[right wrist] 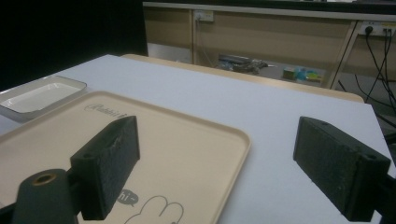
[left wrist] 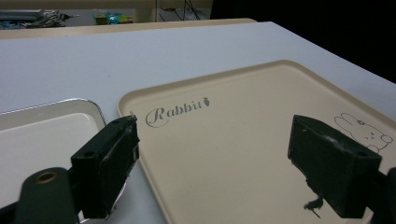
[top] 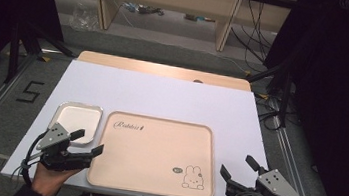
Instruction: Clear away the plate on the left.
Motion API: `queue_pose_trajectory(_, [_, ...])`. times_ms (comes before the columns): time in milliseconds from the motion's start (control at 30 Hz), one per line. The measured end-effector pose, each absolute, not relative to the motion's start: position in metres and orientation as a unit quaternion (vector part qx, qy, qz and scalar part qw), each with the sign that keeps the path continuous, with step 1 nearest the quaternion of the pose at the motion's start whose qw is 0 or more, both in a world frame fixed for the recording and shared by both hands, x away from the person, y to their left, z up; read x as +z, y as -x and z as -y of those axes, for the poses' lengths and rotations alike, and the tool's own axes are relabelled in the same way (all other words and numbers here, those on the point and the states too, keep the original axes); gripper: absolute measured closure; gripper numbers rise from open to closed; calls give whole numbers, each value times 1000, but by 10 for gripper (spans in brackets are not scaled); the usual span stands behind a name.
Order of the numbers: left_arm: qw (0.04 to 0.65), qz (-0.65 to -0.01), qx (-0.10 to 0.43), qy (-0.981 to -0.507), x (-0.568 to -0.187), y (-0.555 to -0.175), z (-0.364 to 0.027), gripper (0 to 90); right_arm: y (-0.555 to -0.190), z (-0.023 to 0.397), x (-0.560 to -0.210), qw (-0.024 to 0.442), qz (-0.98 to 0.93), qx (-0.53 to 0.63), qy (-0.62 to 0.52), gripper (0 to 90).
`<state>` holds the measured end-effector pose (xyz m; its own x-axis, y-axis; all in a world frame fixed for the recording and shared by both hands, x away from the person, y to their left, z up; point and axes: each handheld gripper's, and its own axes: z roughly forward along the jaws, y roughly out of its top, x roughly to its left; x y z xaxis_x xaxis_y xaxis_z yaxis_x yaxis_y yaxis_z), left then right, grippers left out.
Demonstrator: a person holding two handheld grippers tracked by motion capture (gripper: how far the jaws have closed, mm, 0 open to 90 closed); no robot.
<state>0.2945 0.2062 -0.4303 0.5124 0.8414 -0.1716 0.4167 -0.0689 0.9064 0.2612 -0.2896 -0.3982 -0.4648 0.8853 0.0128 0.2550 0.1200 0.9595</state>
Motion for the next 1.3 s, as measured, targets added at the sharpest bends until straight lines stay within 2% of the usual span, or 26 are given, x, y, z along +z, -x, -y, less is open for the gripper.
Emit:
queue_pose_trajectory(700, [503,-456,210,-704,-432,-302,-210,164,-261,290,-398,308,-683,515,-417,152])
queue_pose_trajectory(833, [501,-469,223,-693,-431,-316,-212,172,-261,290,-398,307,-687,509,-417,152])
queue_pose_trajectory(1000, [485,-483,216,-696,-435,-326,-215,167,-260,290,-398,304,-686,506,-425,152])
queue_pose_trajectory(1167, [465,-483,231,-705,-437,-334,-219,168,-261,290,-398,310,-684,512,-418,152])
queue_pose_trajectory(1300, [445,-513,237,-695,-443,-348,-232,171,-260,290,-398,309,-686,510,-418,152])
